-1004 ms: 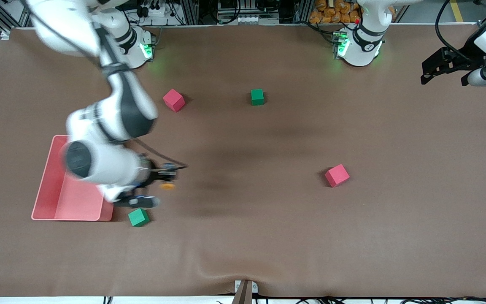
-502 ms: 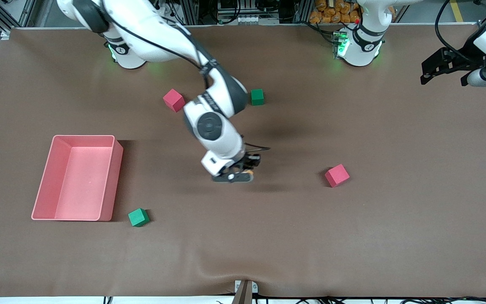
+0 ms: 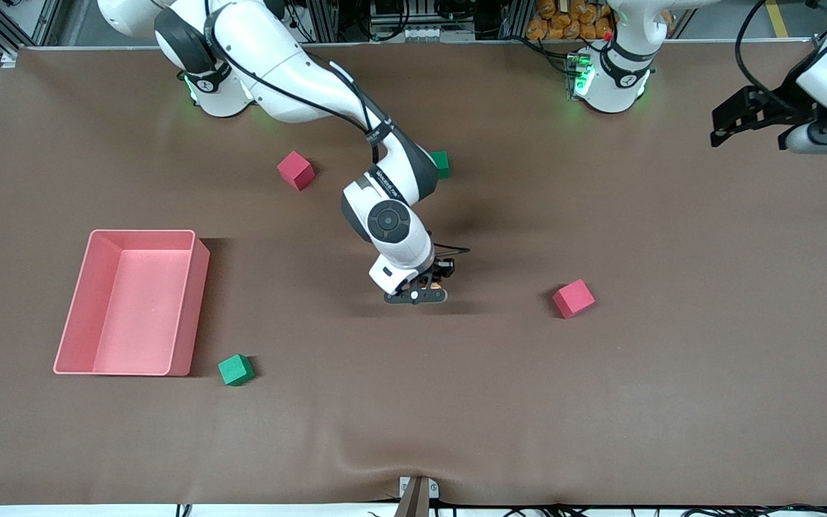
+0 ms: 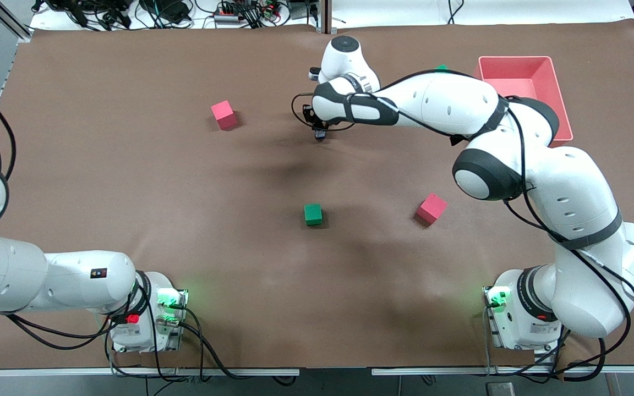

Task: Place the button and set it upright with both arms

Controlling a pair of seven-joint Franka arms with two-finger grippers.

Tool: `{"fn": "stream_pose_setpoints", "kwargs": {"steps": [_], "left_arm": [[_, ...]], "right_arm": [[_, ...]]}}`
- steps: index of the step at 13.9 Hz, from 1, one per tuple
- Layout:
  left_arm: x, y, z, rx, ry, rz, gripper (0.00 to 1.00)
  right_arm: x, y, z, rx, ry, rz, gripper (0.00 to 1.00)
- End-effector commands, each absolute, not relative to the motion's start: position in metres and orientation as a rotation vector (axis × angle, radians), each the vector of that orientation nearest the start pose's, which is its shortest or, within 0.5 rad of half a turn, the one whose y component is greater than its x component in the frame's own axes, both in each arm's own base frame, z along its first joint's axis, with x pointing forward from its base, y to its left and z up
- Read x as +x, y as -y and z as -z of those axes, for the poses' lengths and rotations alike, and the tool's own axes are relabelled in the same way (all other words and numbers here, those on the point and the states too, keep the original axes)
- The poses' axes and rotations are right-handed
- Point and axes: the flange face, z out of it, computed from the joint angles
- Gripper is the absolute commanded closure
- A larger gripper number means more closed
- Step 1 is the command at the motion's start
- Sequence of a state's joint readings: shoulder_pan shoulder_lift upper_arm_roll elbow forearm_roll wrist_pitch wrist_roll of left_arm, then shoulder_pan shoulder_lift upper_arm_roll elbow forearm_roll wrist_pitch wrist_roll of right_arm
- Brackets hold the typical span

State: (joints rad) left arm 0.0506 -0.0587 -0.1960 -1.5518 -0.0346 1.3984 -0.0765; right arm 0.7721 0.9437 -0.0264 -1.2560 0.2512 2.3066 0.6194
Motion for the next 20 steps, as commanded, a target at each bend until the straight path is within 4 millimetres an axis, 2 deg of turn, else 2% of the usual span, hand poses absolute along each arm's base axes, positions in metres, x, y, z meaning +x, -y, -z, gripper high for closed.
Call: {"fn": "stream_pose_setpoints", "kwargs": {"steps": [1,2,3,5,7,10,11,12,13,16,17,19,20], "left_arm": [[0.528,0.122,-0.615,-3.155,-0.199,-0.26,0.0],[0.536,0.139,-0.599,-3.157,-0.198,-0.284,0.0],[0.543,0.155,-0.583,-3.162,-0.202,-0.3,0.0],[0.554,0.199,-0.549,-3.174,-0.221,-0.328,0.0],[0.561,0.247,-0.504,-3.178,-0.187,-0.387,0.0],[0.566,0.327,-0.434,-3.207,-0.122,-0.447,0.0],[0.569,0.348,-0.415,-3.218,-0.095,-0.46,0.0],[0.572,0.364,-0.398,-3.229,-0.084,-0.463,0.0],[0.571,0.379,-0.383,-3.24,-0.093,-0.463,0.0],[0.569,0.407,-0.337,-3.267,-0.121,-0.46,0.0],[0.57,0.417,-0.325,-3.285,-0.117,-0.435,0.0],[0.575,0.44,-0.294,-3.308,-0.067,-0.431,0.0],[0.579,0.446,-0.276,-3.31,-0.057,-0.432,0.0]], "right_arm": [[0.544,-0.551,-0.178,-2.918,-0.082,-0.03,1.0],[0.543,-0.552,-0.175,-2.921,-0.081,-0.033,0.81],[0.542,-0.553,-0.175,-2.926,-0.073,-0.032,0.01],[0.55,-0.548,-0.193,-2.921,-0.084,-0.025,0.0],[0.562,-0.536,-0.225,-2.933,-0.104,-0.076,0.0],[0.597,-0.496,-0.307,-2.952,-0.16,-0.128,0.0],[0.612,-0.469,-0.33,-2.971,-0.19,-0.138,0.0],[0.627,-0.443,-0.344,-2.982,-0.231,-0.141,0.0],[0.645,-0.407,-0.374,-2.978,-0.256,-0.113,0.0],[0.685,-0.281,-0.434,-2.979,-0.149,-0.139,0.0],[0.691,-0.241,-0.457,-2.972,-0.118,-0.138,0.0],[0.697,-0.161,-0.485,-2.961,-0.161,-0.176,0.0],[0.693,-0.137,-0.506,-2.966,-0.184,-0.17,0.0]]}}
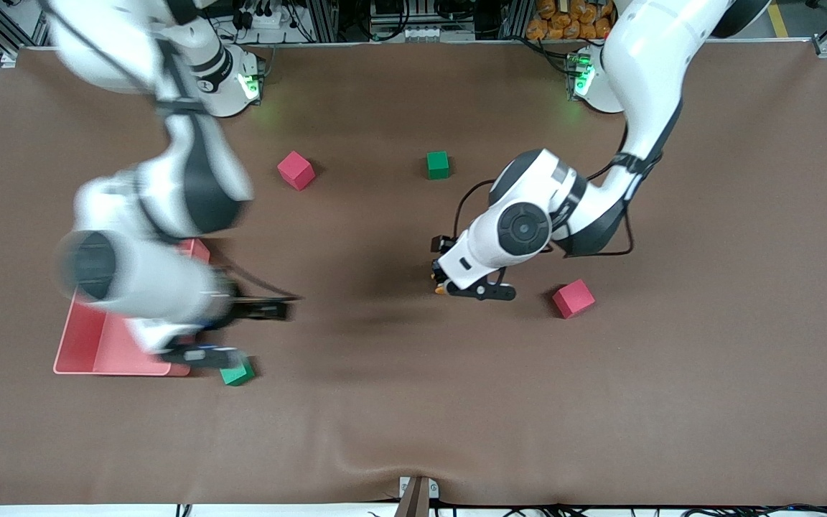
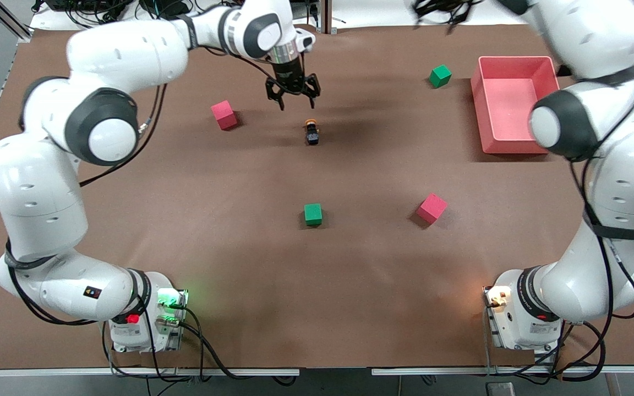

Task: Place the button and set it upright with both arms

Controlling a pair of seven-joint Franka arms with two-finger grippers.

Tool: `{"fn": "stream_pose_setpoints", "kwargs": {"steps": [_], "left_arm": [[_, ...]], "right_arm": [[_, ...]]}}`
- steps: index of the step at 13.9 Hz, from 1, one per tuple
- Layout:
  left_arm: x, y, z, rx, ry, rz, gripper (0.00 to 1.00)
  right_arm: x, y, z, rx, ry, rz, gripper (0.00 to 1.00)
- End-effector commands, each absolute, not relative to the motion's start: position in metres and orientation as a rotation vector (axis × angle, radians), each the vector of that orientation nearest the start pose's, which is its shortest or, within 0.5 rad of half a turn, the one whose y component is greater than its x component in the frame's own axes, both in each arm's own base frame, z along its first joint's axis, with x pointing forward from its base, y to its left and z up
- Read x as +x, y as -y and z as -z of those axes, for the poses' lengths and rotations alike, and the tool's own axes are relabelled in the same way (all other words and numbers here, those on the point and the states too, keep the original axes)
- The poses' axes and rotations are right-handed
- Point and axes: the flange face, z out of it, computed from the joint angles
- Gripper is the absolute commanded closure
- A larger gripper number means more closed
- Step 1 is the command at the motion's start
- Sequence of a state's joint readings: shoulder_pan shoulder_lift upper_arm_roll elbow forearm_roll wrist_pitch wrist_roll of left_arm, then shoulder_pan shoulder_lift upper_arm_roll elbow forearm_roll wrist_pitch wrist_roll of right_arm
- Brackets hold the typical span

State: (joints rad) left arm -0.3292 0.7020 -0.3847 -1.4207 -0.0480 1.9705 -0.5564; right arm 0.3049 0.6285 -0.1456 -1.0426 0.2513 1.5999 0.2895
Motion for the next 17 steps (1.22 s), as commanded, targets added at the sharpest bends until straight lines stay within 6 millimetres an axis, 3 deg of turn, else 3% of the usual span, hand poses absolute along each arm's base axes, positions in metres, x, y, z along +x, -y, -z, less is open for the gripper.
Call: {"fn": "stream_pose_setpoints", "kwargs": {"steps": [1,2,4,7,10,13,15,17], "left_arm": [[0.581,0.447,-0.26,-3.293,-0.057,-0.424,0.0],[0.578,0.449,-0.245,-3.272,-0.071,-0.419,0.0],[0.57,0.456,-0.222,-3.233,-0.089,-0.429,0.0],[0.562,0.463,-0.209,-3.19,-0.112,-0.404,0.0],[0.559,0.463,-0.2,-3.181,-0.11,-0.42,0.0],[0.562,0.464,-0.192,-3.195,-0.109,-0.4,0.02],[0.561,0.463,-0.188,-3.191,-0.108,-0.408,0.06],[0.561,0.463,-0.187,-3.191,-0.108,-0.408,0.14]], "right_arm": [[0.689,-0.113,-0.524,-2.982,-0.222,-0.156,0.0],[0.685,-0.092,-0.543,-3.013,-0.248,-0.112,0.0],[0.664,-0.078,-0.593,-3.072,-0.249,0.001,0.0],[0.617,-0.037,-0.621,-3.055,-0.328,0.023,0.0],[0.571,-0.016,-0.649,-3.057,-0.355,0.057,0.0],[0.546,0.012,-0.657,-3.105,-0.22,0.058,0.0],[0.543,0.033,-0.653,-3.116,-0.065,0.035,0.0],[0.544,0.047,-0.653,-3.119,-0.086,0.031,0.0]]}}
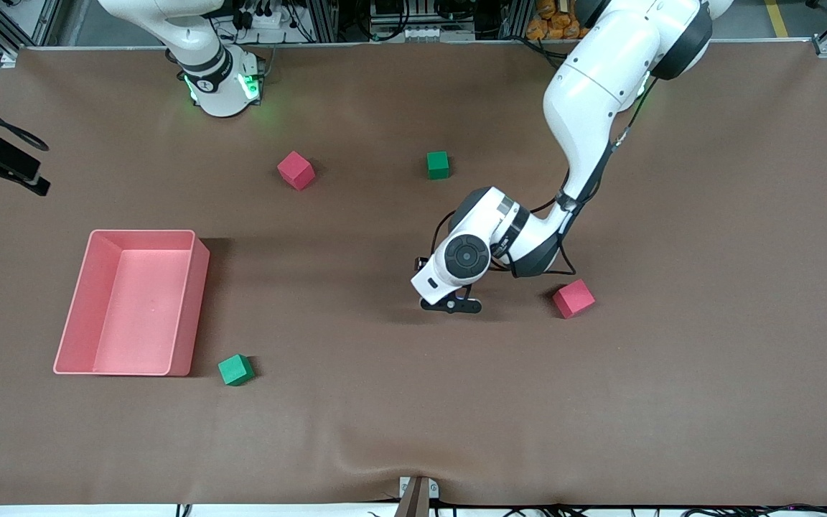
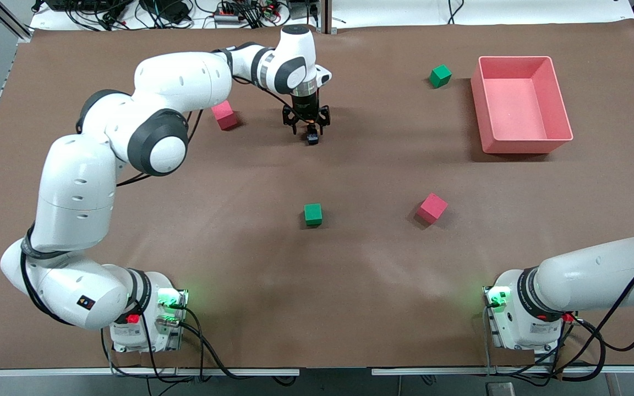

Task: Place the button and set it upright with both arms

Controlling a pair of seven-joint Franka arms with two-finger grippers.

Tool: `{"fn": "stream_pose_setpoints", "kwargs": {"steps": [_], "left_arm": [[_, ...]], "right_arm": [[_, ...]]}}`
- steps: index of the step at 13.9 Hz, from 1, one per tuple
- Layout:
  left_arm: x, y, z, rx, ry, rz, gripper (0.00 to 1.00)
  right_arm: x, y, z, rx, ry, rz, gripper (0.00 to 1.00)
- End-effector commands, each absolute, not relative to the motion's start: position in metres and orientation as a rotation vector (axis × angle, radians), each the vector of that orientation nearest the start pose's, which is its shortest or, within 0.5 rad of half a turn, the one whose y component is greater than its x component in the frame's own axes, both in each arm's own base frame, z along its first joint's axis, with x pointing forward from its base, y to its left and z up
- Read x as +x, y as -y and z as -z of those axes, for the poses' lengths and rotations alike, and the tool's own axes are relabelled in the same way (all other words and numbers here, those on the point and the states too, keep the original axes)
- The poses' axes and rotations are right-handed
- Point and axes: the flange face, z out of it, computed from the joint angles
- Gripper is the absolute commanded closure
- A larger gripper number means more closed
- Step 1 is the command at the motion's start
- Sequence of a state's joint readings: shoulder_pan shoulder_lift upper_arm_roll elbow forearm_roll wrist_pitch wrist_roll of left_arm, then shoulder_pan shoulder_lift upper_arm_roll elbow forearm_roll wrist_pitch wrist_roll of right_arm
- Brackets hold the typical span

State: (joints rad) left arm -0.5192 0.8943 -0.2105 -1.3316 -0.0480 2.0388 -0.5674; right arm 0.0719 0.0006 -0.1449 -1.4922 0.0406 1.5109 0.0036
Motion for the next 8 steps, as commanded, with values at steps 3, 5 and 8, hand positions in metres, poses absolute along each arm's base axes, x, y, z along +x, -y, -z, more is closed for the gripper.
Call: {"fn": "stream_pose_setpoints", "kwargs": {"steps": [3,5,8], "left_arm": [[0.56,0.464,-0.185,-3.189,-0.107,-0.411,0.28],[0.56,0.464,-0.18,-3.188,-0.095,-0.414,0.36],[0.557,0.467,-0.176,-3.192,-0.094,-0.407,0.44]], "right_arm": [[0.547,0.062,-0.653,-3.117,-0.115,0.032,0.0],[0.544,0.054,-0.654,-3.115,-0.109,-0.009,0.0],[0.541,0.054,-0.652,-3.113,-0.113,-0.043,0.0]]}}
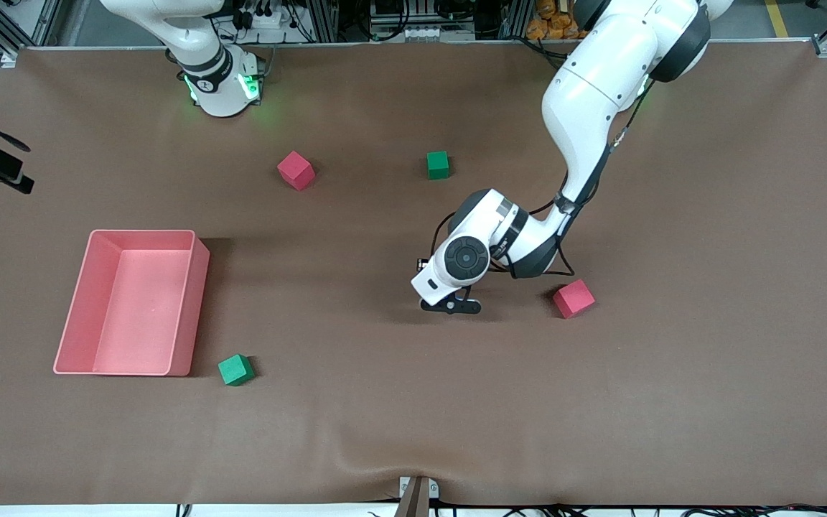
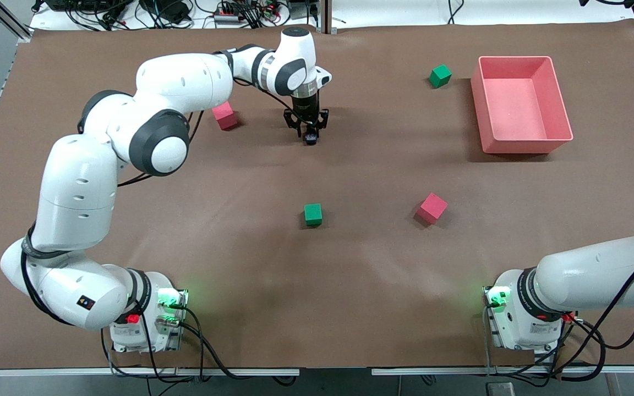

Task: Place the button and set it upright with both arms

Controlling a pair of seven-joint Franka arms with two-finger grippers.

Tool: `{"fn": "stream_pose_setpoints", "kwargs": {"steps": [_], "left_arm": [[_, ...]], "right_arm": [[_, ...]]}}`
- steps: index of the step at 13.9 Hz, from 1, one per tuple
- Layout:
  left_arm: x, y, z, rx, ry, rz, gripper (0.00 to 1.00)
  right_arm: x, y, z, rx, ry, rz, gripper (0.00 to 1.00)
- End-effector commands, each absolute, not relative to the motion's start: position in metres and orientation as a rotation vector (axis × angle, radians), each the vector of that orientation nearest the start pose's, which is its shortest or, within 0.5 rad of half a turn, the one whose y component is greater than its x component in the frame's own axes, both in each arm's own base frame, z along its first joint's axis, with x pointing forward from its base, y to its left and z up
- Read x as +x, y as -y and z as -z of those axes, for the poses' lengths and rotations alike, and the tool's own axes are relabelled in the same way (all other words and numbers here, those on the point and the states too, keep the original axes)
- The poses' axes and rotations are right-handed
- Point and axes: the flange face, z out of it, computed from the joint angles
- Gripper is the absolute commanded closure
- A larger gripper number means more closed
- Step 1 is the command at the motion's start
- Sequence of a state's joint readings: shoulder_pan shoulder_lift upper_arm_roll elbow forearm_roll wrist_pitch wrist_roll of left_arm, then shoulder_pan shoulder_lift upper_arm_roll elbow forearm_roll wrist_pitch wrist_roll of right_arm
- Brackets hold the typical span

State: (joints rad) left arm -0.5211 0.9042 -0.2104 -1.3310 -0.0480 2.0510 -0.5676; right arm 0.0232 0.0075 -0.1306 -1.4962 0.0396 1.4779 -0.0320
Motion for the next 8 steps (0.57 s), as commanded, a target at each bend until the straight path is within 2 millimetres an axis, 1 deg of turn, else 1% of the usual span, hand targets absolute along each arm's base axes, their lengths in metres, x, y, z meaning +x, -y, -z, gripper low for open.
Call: {"fn": "stream_pose_setpoints", "kwargs": {"steps": [1,3,4,6,8], "left_arm": [[0.557,0.467,-0.176,-3.192,-0.086,-0.409,0.57],[0.558,0.467,-0.178,-3.193,-0.036,-0.412,0.87],[0.557,0.468,-0.18,-3.192,-0.007,-0.409,0.97],[0.556,0.472,-0.189,-3.194,0.054,-0.396,1.0],[0.542,0.493,-0.199,-3.169,0.169,-0.343,1.0]], "right_arm": [[0.542,0.049,-0.654,-3.112,-0.101,-0.04,0.0],[0.539,0.032,-0.653,-3.122,-0.057,-0.082,0.0],[0.538,0.034,-0.653,-3.129,-0.061,-0.088,0.0],[0.538,0.035,-0.654,-3.137,-0.053,-0.087,0.0],[0.539,0.037,-0.653,-3.181,-0.035,-0.094,0.0]]}}
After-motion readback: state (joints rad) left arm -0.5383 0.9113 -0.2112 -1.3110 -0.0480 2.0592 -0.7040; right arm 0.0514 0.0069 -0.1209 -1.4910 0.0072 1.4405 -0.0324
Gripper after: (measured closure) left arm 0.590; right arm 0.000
